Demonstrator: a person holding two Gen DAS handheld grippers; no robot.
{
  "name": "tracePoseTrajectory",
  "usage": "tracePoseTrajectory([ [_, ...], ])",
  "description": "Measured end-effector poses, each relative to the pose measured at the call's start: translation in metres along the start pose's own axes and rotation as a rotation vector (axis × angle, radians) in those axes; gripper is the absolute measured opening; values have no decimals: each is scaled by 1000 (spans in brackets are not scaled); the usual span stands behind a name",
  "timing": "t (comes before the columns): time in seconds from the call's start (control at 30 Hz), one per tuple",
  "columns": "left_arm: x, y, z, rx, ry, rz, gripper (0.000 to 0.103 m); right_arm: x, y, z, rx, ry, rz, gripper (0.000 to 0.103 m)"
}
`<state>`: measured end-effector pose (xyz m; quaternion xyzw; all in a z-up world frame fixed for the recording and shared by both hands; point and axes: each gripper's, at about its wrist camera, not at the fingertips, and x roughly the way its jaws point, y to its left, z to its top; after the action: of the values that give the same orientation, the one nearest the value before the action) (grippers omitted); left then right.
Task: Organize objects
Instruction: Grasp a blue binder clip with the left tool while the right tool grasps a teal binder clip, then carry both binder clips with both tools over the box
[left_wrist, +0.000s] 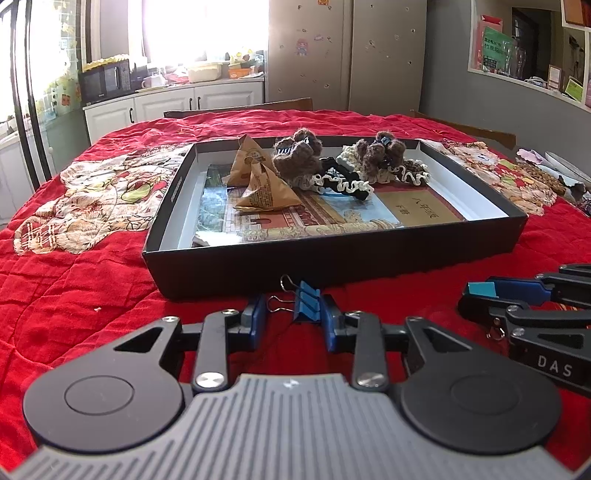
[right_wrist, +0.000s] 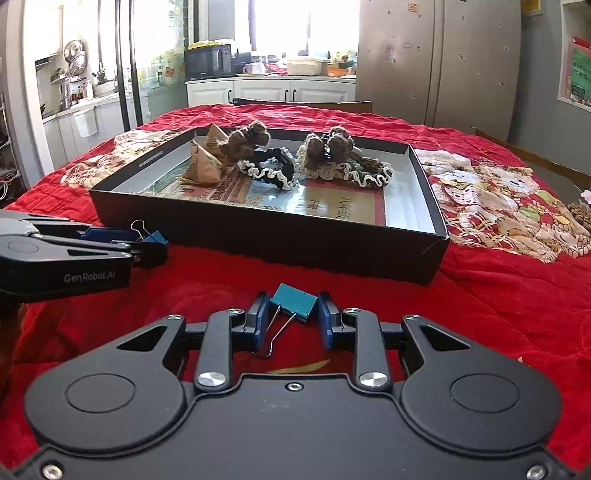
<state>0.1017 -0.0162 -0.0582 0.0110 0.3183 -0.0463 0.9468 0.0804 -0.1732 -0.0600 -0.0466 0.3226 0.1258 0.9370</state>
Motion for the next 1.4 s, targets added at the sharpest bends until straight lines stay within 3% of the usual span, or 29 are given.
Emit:
tracePoseTrajectory([
  [0.8, -29, -4, -8, 64, 18, -67, 35, -29, 3, -12, -66, 16, 71, 27],
  [1.4, -57, -5, -3, 90, -12, -104, 35, -60, 2, -6, -71, -24, 110, 26],
])
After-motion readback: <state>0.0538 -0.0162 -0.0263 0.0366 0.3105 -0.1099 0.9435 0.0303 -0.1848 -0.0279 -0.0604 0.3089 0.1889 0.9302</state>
